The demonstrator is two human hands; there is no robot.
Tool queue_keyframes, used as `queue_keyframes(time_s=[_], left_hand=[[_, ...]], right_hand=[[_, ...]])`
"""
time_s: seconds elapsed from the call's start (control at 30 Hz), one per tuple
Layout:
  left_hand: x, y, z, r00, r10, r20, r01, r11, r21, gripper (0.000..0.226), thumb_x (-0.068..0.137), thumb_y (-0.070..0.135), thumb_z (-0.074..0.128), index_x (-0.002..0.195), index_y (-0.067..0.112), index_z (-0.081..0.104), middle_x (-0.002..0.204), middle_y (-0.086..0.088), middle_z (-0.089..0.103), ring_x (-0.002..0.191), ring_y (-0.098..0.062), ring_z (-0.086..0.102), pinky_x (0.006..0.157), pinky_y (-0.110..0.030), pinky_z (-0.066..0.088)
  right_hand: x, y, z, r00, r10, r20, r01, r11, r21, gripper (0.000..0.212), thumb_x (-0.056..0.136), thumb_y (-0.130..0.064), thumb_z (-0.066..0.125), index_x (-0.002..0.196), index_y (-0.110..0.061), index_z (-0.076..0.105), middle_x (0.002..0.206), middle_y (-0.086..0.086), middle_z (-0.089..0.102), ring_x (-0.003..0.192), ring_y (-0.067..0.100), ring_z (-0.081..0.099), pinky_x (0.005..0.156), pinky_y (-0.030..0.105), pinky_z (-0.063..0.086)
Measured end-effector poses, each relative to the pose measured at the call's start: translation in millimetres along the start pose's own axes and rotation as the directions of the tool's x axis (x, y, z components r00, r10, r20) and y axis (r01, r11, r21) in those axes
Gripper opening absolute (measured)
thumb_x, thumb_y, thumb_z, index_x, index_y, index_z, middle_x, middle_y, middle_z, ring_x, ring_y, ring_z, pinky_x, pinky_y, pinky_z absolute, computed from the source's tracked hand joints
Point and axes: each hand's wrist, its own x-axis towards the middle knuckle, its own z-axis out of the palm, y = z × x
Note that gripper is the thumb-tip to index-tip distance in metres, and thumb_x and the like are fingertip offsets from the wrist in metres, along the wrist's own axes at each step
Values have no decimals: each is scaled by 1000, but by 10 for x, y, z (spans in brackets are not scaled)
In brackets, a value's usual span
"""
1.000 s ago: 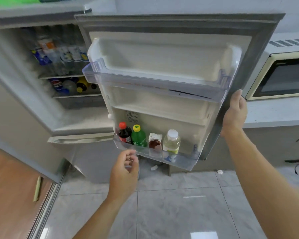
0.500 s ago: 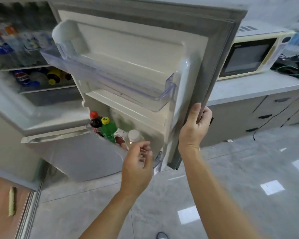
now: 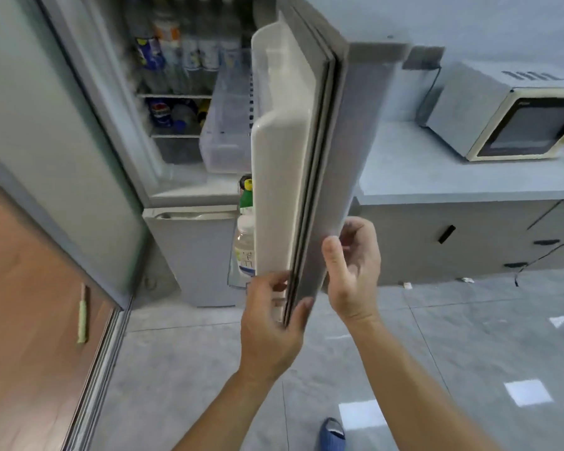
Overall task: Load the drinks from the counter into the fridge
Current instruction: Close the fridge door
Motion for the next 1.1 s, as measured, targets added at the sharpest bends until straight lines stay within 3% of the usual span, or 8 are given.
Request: queue_keyframes(time_s=[0.1, 0.33, 0.47, 0.6, 0.7, 0.8, 0.97, 1.1], left_hand=[[69, -71, -405, 985, -72, -159, 69, 997, -27, 59, 82, 58, 67, 128, 27, 47, 121, 12, 54, 114, 2, 55, 85, -5, 46], [684, -443, -1178, 876, -260, -405, 247, 965, -86, 66, 84, 28, 78, 140, 21, 46, 127, 10, 48, 119, -11, 56, 99, -36, 50], [1203, -660, -1560, 831, -249, -498, 288, 958, 2, 60, 85, 24, 77, 137, 19, 48, 131, 0, 50, 112, -11, 58, 96, -24, 48], [1766, -874, -1909, 798, -280, -534, 359, 932, 48, 59, 87, 33, 74, 137, 15, 49, 130, -2, 57, 113, -18, 60, 99, -41, 50], [2115, -1066, -2069, 790, -261, -555, 352, 934, 62, 61, 86, 40, 72, 137, 17, 48, 129, -1, 58, 113, -18, 59, 97, -37, 50], [2398, -1222, -2153, 778, -227, -586, 318, 947, 54, 61, 85, 39, 74, 137, 21, 46, 129, 4, 57, 114, -15, 59, 95, -33, 49], [2860, -1441, -2294, 811, -213, -545, 303, 950, 81, 55, 89, 24, 71, 137, 20, 45, 134, 3, 54, 122, -15, 55, 106, -40, 46], [3244, -1534, -2359, 818, -185, -544, 341, 919, 199, 58, 89, 22, 70, 140, 21, 43, 132, 14, 46, 130, -14, 47, 102, -27, 37]], right_hand=[[-50, -95, 509, 988, 54, 145, -51, 998, -26, 31, 86, -42, 62, 105, -18, 57, 89, -13, 59, 76, 7, 59, 69, 22, 49], [263, -143, 1526, 906, 110, 409, -57, 988, -141, 40, 80, -56, 64, 113, -36, 55, 107, -16, 61, 93, 7, 62, 74, 21, 55], [616, -38, 1955, 895, 111, 431, -58, 989, -135, 41, 81, -50, 68, 116, -35, 54, 111, -13, 60, 98, 5, 60, 78, 25, 54], [1031, 115, 2280, 903, 123, 411, -80, 989, -121, 37, 86, -37, 73, 117, -28, 56, 111, -6, 61, 97, 13, 61, 83, 40, 55], [1318, 237, 2494, 900, 110, 423, -66, 991, -118, 35, 86, -34, 74, 114, -25, 56, 104, -7, 64, 93, 11, 63, 82, 41, 55], [1555, 366, 2676, 877, 118, 465, -65, 989, -129, 34, 83, -38, 73, 111, -29, 56, 97, -12, 67, 90, 4, 64, 81, 35, 55], [1845, 556, 2942, 849, 149, 507, -35, 973, -227, 42, 81, -46, 73, 116, -33, 53, 104, -17, 64, 100, 0, 60, 79, 16, 40], [2021, 668, 3122, 871, 128, 474, 4, 963, -269, 49, 81, -42, 76, 122, -33, 51, 103, -24, 53, 101, -7, 50, 85, 12, 35]])
